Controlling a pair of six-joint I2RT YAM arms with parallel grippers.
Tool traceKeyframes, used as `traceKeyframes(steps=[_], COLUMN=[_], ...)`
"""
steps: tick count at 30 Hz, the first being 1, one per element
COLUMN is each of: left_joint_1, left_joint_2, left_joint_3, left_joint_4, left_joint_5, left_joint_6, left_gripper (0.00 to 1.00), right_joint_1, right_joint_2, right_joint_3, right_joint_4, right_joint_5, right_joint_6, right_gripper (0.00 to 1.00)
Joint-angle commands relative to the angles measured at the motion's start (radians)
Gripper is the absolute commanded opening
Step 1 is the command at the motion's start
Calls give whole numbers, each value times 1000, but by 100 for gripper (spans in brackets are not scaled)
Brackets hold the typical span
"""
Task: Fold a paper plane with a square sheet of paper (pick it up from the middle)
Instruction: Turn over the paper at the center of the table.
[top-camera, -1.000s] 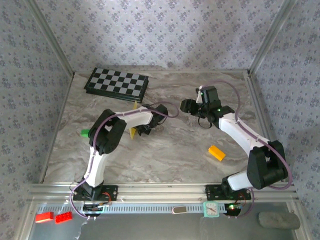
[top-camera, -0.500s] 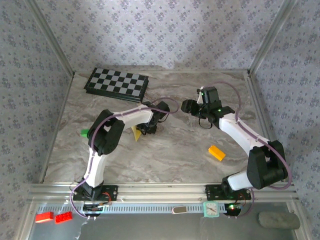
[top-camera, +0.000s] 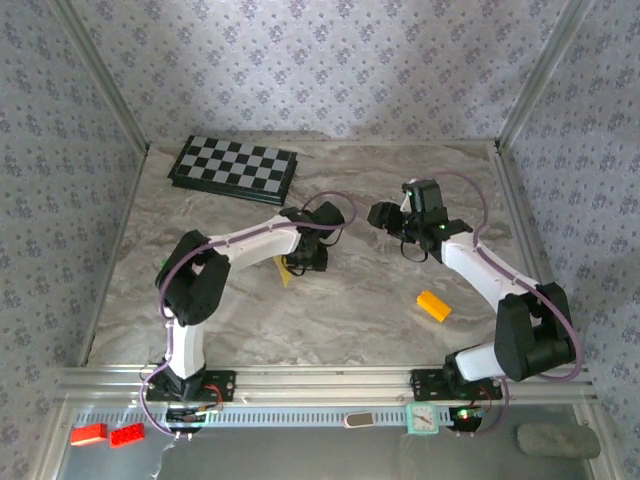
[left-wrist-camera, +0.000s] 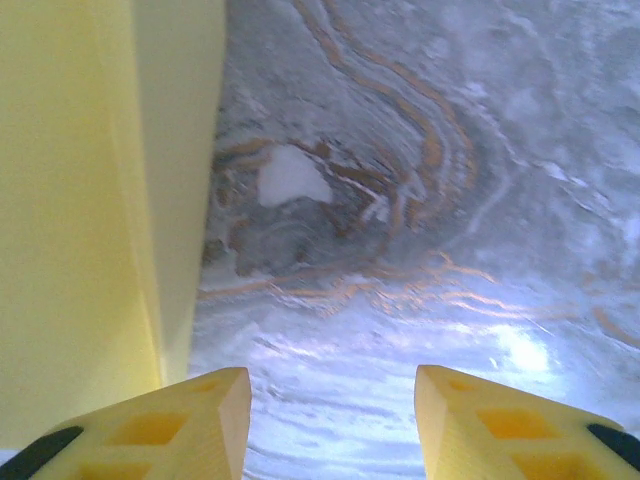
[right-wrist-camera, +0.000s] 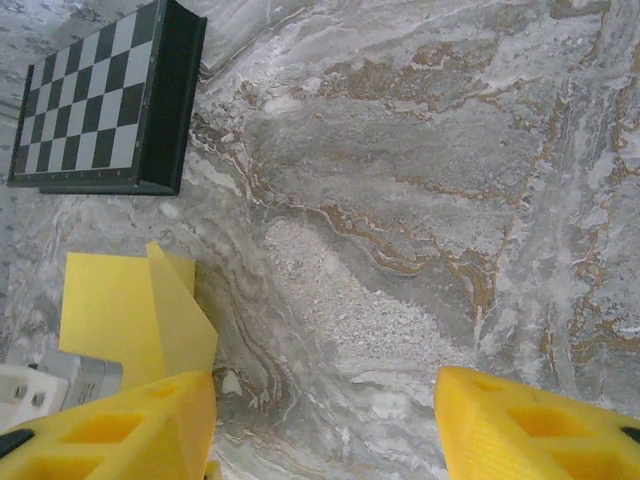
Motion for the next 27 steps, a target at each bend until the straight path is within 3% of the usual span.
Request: traceKeyframes(steps=[1, 8, 15, 20, 27], left_joint_1=[-7, 51, 347, 540, 676], left_joint_2=[-87, -306, -554, -624, -655], left_joint_3=[-17, -116, -370, -484, -573], left_joint_4=[8, -8, 66, 86, 114], left_joint_5=[19, -34, 88, 174, 255], left_joint_6=[-45, -59, -78, -49, -24], left_gripper=[48, 56, 73, 84, 95], right_joint_1=[-4, 98, 354, 505, 627], right_joint_2=[-19, 69, 286, 468, 678], right_joint_3=[2, 118, 376, 587, 845], right_joint_4=[13, -119, -281, -404, -577], right_joint_5=[4, 74, 215, 300, 396], right_joint_6=[8, -59, -70, -67, -53], right_gripper=[61, 60, 59, 59, 58])
